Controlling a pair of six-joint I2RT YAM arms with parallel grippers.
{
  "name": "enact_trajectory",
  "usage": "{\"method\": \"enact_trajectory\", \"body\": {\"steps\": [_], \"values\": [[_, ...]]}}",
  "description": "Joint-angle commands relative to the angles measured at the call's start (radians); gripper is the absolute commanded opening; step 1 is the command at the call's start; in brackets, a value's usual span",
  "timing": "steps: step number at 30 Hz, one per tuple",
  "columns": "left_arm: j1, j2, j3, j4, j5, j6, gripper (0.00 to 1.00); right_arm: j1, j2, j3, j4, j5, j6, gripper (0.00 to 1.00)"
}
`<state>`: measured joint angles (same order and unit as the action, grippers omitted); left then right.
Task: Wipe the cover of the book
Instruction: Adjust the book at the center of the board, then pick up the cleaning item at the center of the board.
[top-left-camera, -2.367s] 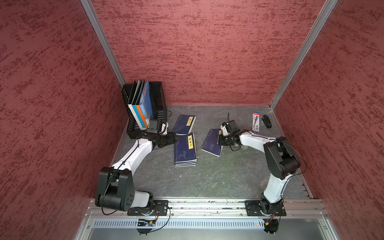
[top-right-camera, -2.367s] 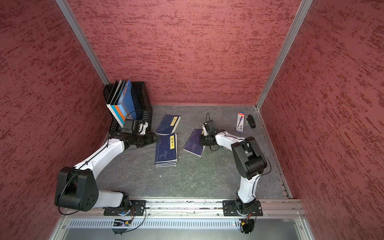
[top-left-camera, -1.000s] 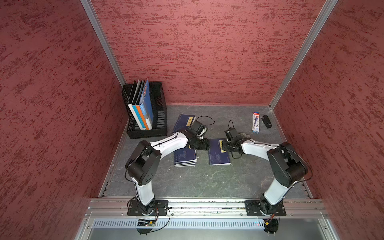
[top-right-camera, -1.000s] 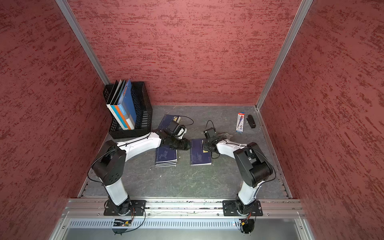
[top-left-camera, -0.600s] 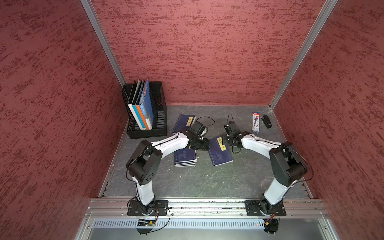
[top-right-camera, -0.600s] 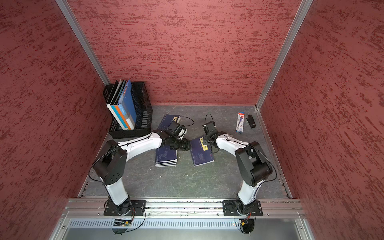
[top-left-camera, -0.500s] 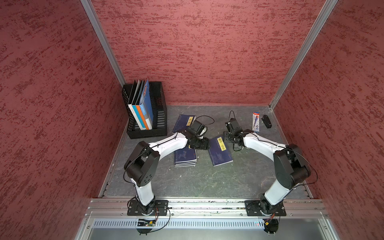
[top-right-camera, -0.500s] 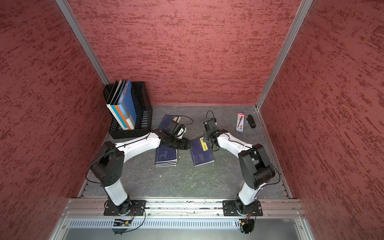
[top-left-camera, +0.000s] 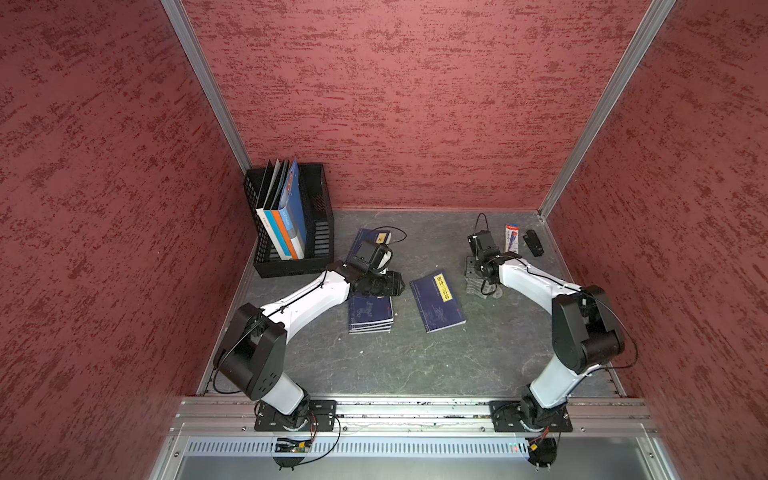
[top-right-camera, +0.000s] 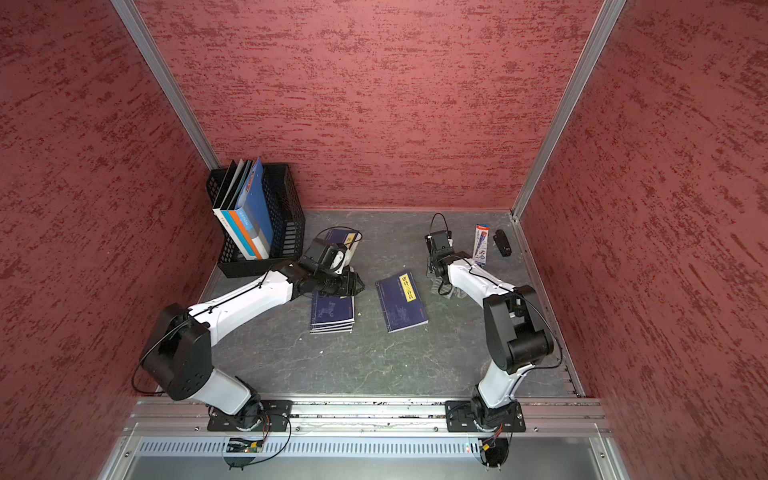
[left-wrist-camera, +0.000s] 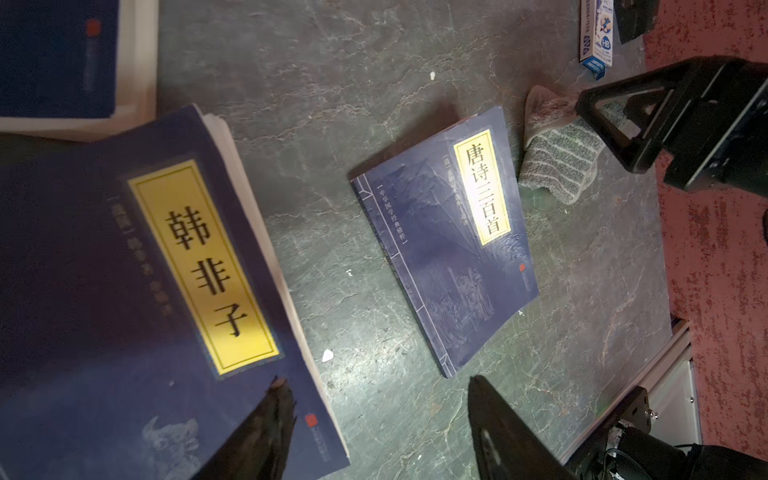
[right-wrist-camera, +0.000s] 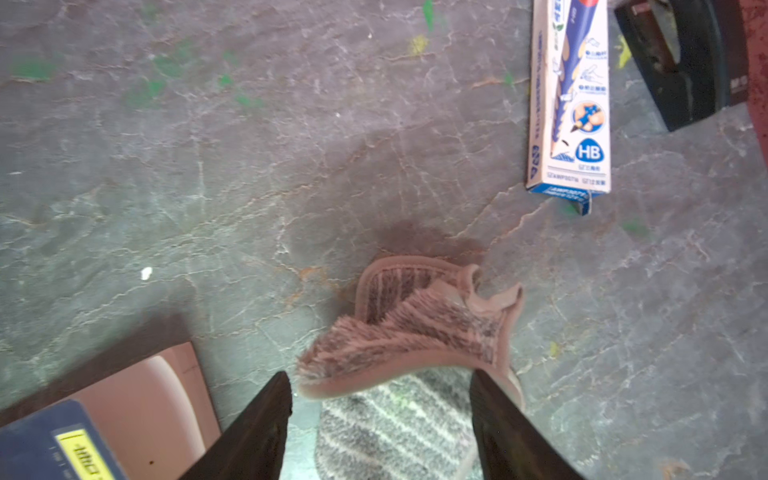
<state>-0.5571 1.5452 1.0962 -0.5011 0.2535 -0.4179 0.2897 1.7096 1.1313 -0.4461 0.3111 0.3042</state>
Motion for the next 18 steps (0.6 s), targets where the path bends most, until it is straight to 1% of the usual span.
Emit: {"method": "enact_trajectory", "body": {"steps": [1, 10, 18], "values": [[0.017, -0.026, -0.017, 0.003, 0.009, 0.013, 0.68, -0.012, 0.018, -0.016, -0.002, 0.011, -0.016, 0.68], [0.026, -0.042, -0.032, 0.009, 0.016, 0.013, 0.68, -0.03, 0.088, -0.041, -0.005, -0.038, -0.007, 0.71], [0.034, -0.06, -0.043, 0.006, 0.013, 0.012, 0.68, -0.074, 0.125, -0.065, 0.019, -0.081, 0.002, 0.73]]}}
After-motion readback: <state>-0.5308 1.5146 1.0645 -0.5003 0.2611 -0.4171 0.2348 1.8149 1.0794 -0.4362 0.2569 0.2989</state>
